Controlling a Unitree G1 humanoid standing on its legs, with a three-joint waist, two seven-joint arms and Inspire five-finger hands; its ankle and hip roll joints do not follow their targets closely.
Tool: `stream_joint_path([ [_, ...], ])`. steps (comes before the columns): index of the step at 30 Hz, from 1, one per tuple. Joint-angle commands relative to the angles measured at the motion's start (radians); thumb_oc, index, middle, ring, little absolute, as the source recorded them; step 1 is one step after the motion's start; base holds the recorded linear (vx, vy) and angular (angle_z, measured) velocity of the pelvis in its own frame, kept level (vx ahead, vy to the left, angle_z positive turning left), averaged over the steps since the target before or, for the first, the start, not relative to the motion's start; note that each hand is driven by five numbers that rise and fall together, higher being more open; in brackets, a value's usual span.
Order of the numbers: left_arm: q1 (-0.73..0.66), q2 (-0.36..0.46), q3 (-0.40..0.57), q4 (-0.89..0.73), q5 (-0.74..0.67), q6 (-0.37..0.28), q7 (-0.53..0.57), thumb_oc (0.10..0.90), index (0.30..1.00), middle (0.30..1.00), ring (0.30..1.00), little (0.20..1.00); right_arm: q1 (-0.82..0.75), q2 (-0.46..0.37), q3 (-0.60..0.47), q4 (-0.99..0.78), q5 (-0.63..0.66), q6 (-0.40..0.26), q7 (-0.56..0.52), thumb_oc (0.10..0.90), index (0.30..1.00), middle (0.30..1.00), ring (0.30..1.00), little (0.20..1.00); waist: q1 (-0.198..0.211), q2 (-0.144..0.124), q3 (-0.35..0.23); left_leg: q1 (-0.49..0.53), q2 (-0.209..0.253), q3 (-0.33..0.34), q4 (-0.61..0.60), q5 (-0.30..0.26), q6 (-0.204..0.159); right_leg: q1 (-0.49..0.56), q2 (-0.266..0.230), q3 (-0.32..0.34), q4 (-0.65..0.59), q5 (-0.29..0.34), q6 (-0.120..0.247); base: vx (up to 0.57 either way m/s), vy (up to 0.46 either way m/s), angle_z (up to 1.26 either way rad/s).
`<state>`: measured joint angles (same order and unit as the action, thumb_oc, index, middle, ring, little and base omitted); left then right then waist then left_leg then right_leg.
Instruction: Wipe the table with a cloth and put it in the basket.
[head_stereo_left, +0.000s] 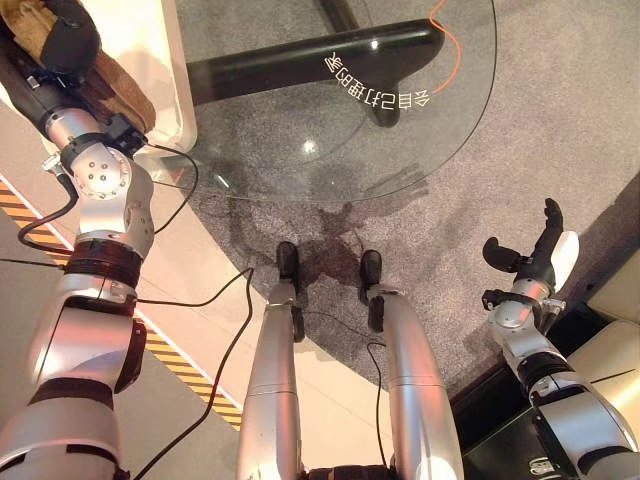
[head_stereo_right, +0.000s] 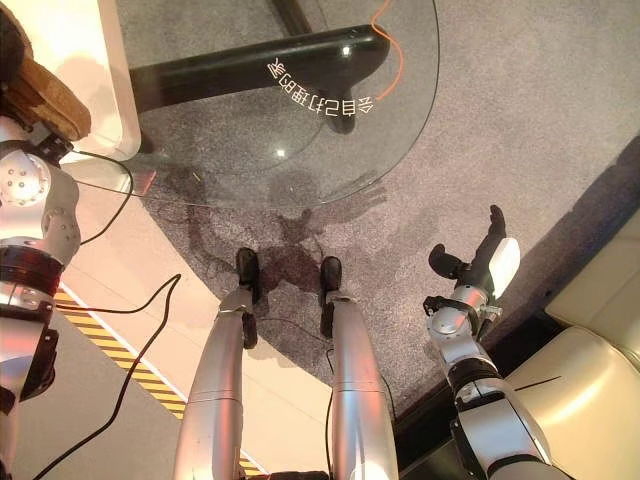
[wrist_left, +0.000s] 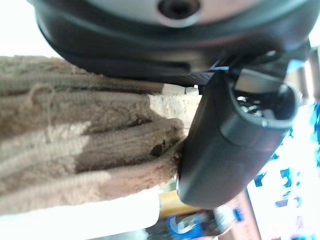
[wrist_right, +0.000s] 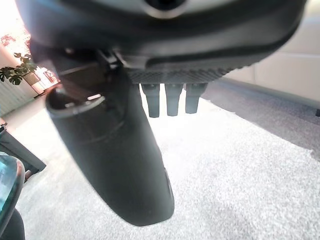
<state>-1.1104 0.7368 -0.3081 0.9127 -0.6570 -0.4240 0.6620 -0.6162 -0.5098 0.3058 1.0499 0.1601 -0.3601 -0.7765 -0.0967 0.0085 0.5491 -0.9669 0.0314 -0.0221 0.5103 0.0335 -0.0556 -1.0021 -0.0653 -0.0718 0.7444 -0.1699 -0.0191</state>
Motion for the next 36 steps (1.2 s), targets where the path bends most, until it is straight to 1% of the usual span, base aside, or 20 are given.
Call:
stream_joint_path([
  [1,-0.163,0.152,0.009,0.016,0.093,-0.055,0.034,0.1,0.3,0.3,0.3,0.2,0.012,-0.073,-0.019,-0.001,0.039,-0.046,-0.019,0.8,0.9,0.9,0.9,0.9,0.003,0.007,-0.029,0.022,-0.003,0.08,0.112,-0.16,0.059,0.047,0.036,-0.011,-0.094,0.035,0.025,0.0,0.0,0.0],
  [5,-0.188,0.155,-0.02,0.023,0.088,0.011,0.021,0.1,0.3,0.3,0.3,0.2,0.014,-0.071,-0.013,-0.017,0.042,-0.042,-0.026,0.8,0.9,0.9,0.9,0.9,0.0,0.001,-0.029,0.021,0.0,0.085,0.106,-0.158,0.058,0.045,0.039,-0.009,-0.102,0.039,0.028,0.0,0.0,0.0],
  [8,-0.201,0.151,-0.031,0.038,0.091,0.04,0.029,0.1,0.3,0.3,0.3,0.2,0.008,-0.07,-0.011,-0.023,0.043,-0.037,-0.026,0.8,0.9,0.9,0.9,0.9,-0.001,-0.003,-0.029,0.018,0.001,0.086,0.104,-0.158,0.058,0.043,0.04,-0.009,-0.106,0.041,0.028,-0.01,0.002,-0.04],
  [13,-0.216,0.15,-0.042,0.067,0.089,0.087,0.011,0.1,0.3,0.3,0.3,0.2,0.003,-0.067,-0.007,-0.032,0.045,-0.029,-0.03,0.8,0.9,0.9,0.9,0.9,-0.005,-0.008,-0.029,0.014,0.003,0.086,0.102,-0.157,0.056,0.039,0.041,-0.007,-0.111,0.045,0.028,0.0,0.0,0.0],
  [21,-0.233,0.133,-0.055,0.097,0.095,0.101,0.039,0.1,0.3,0.3,0.3,0.2,-0.011,-0.062,0.001,-0.043,0.047,-0.026,-0.042,0.8,0.9,0.9,0.9,0.9,-0.008,-0.015,-0.029,-0.001,0.002,0.085,0.098,-0.154,0.054,0.024,0.042,-0.007,-0.118,0.052,0.03,0.0,0.0,0.0],
  [24,-0.242,0.131,-0.055,0.105,0.095,0.124,0.059,0.1,0.3,0.3,0.3,0.2,-0.013,-0.063,0.003,-0.046,0.053,-0.027,-0.043,0.8,0.9,0.9,0.9,0.9,-0.008,-0.019,-0.029,-0.005,0.003,0.082,0.097,-0.152,0.052,0.021,0.041,-0.007,-0.121,0.054,0.031,0.0,0.0,0.0],
  [33,-0.254,0.143,-0.051,0.144,0.101,0.157,0.103,0.1,0.3,0.3,0.3,0.2,-0.017,-0.058,0.009,-0.047,0.052,-0.036,-0.053,0.8,0.9,0.9,0.9,0.9,-0.008,-0.019,-0.029,-0.011,0.002,0.08,0.097,-0.15,0.049,0.015,0.04,-0.009,-0.124,0.058,0.031,0.0,0.0,0.0],
  [36,-0.263,0.153,-0.054,0.163,0.132,0.168,0.121,0.1,0.3,0.3,0.3,0.2,-0.02,-0.062,0.013,-0.048,0.057,-0.034,-0.053,0.8,0.9,0.9,0.9,0.9,-0.007,-0.02,-0.029,-0.017,0.002,0.077,0.1,-0.15,0.048,0.011,0.038,-0.01,-0.123,0.057,0.029,0.0,0.0,0.0],
])
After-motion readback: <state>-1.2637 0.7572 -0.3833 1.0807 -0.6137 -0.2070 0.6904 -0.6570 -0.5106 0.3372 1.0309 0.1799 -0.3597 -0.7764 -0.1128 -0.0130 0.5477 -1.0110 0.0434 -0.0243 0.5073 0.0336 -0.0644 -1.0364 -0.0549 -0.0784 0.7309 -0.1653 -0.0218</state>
